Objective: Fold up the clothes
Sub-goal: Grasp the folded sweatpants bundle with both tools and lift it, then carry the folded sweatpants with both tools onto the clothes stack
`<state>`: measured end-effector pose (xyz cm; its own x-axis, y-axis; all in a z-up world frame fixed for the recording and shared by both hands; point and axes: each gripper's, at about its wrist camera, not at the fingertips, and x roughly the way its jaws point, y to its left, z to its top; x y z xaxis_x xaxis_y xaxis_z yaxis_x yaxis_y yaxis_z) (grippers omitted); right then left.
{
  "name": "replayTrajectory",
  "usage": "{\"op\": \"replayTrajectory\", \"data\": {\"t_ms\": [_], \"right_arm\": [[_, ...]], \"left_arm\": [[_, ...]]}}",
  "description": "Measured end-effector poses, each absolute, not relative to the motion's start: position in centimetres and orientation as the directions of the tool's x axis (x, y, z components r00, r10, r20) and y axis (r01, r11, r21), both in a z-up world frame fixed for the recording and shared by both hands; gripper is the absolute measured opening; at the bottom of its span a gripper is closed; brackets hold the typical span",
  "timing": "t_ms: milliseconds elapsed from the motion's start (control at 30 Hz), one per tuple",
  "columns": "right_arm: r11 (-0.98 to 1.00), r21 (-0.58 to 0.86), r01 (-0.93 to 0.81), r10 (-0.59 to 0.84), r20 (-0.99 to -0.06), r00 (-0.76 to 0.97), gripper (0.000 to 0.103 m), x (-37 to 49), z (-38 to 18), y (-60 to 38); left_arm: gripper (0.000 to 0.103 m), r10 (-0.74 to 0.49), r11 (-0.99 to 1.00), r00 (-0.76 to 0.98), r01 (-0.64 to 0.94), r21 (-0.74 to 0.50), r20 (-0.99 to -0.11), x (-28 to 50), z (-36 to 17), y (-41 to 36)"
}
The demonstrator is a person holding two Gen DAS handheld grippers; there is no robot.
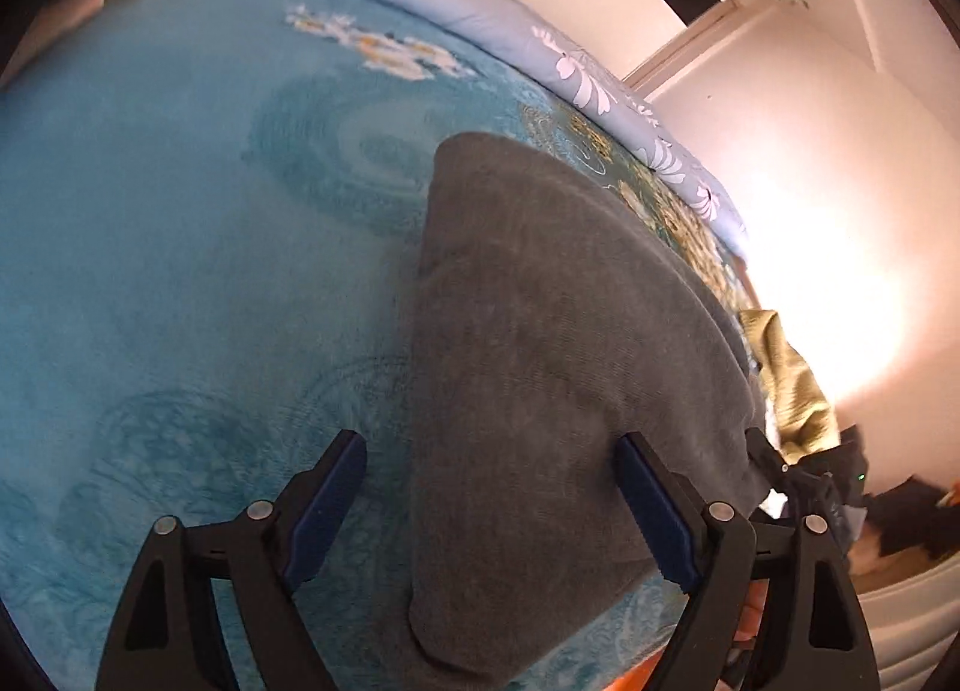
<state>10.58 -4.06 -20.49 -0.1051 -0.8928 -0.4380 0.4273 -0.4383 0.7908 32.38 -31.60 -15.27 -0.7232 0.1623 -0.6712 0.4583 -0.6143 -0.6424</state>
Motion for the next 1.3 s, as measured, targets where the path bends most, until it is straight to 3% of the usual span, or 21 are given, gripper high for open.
{"op": "replayTrajectory", "data": {"t_ms": [333,400,467,567,667,1100,1300], "right_arm": [[-0.373,0.832,0.411,-0.916,-0.401,-0.020,0.066,7.7,-20.8,-6.2],[-0.384,0.821,0.423,-0.911,-0.412,-0.027,0.059,8.2,-20.6,-6.4],[-0.378,0.837,0.396,-0.914,-0.405,-0.016,0.043,8.6,-20.7,-6.5],[-0.389,0.843,0.372,-0.912,-0.410,-0.025,0.034,9.6,-20.4,-6.3],[-0.398,0.834,0.382,-0.909,-0.415,-0.041,0.031,10.9,-18.9,-5.8],[-0.385,0.751,0.536,-0.890,-0.455,-0.003,0.031,15.9,-11.2,-9.5],[-0.251,0.711,0.656,-0.923,-0.379,0.059,0.031,18.9,-5.5,-17.7]], "left_arm": [[0.087,0.180,-0.620,-0.749,0.417,-0.664,-0.638,30.6,-15.8,-32.5],[0.083,0.174,-0.621,-0.751,0.418,-0.663,-0.637,30.7,-15.8,-32.3],[0.056,0.182,-0.616,-0.755,0.412,-0.671,-0.630,31.0,-15.5,-31.9],[0.043,0.154,-0.648,-0.756,0.409,-0.643,-0.636,31.5,-14.6,-31.0],[0.037,0.153,-0.655,-0.769,0.391,-0.647,-0.620,32.5,-13.5,-30.3],[0.035,0.102,-0.704,-0.857,0.297,-0.645,-0.505,38.7,-8.0,-33.3],[0.035,-0.023,-0.773,-0.902,0.290,-0.565,-0.431,44.0,-1.1,-39.9]]}}
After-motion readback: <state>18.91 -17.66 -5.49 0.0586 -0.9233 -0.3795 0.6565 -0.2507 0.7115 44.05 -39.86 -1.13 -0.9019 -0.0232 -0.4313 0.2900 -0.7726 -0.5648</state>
